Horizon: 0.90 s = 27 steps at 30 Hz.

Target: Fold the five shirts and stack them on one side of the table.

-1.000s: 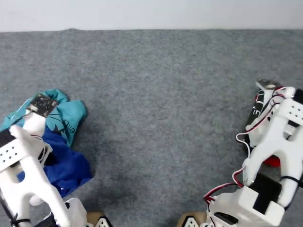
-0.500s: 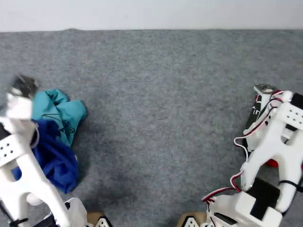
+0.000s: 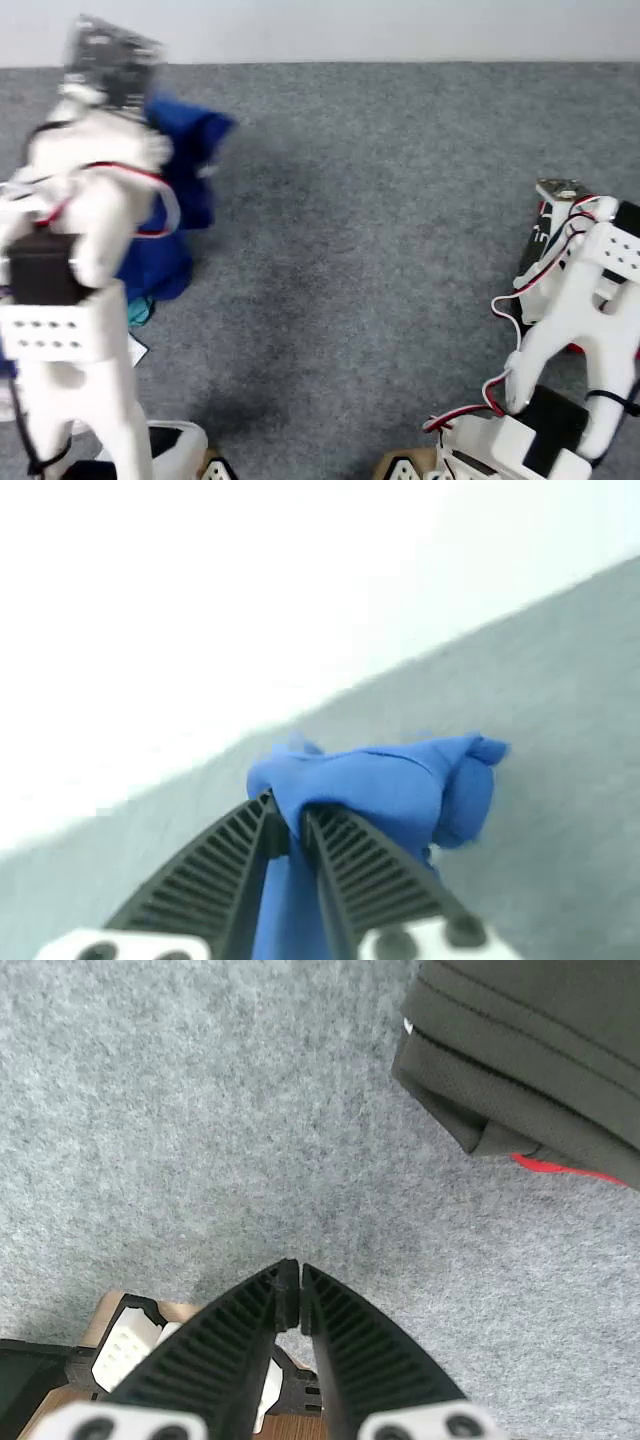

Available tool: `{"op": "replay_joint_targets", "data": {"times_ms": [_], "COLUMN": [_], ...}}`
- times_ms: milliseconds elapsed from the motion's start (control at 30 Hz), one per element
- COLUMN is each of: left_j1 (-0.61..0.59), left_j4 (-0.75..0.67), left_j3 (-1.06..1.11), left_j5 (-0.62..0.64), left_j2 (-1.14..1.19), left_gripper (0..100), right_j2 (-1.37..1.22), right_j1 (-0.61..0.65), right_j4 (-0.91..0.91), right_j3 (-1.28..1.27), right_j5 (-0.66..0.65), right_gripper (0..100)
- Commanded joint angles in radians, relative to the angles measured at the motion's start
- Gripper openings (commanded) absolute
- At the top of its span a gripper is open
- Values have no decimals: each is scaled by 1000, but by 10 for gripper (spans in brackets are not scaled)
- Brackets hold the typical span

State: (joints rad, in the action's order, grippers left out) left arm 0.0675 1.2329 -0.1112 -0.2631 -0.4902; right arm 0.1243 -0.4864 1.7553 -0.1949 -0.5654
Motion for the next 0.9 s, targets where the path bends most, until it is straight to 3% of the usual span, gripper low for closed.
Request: {"op": "replay_joint_targets", "data": {"times_ms": [0,167,300,533,667,867], "left_j1": [222,394,393,97,-74,-298], "left_j4": [-180,-292,-282,-155,-169,-270], "left_j3": [-45,-44,56,340,602,878], "left_j5": [3,-84,-124,-121,-143,-190], "left_j2": [-17,-17,0,11,14,5], "left_gripper": [5,5,5,8,17,175], "right_j2": [48,48,48,42,41,39], "right_j1": [7,7,12,68,170,394], "right_j4": [39,39,39,39,39,31], "right_j3": [5,5,5,6,6,12], "right_j5": [12,12,74,94,97,97], "right_gripper": [11,11,11,11,11,12]}}
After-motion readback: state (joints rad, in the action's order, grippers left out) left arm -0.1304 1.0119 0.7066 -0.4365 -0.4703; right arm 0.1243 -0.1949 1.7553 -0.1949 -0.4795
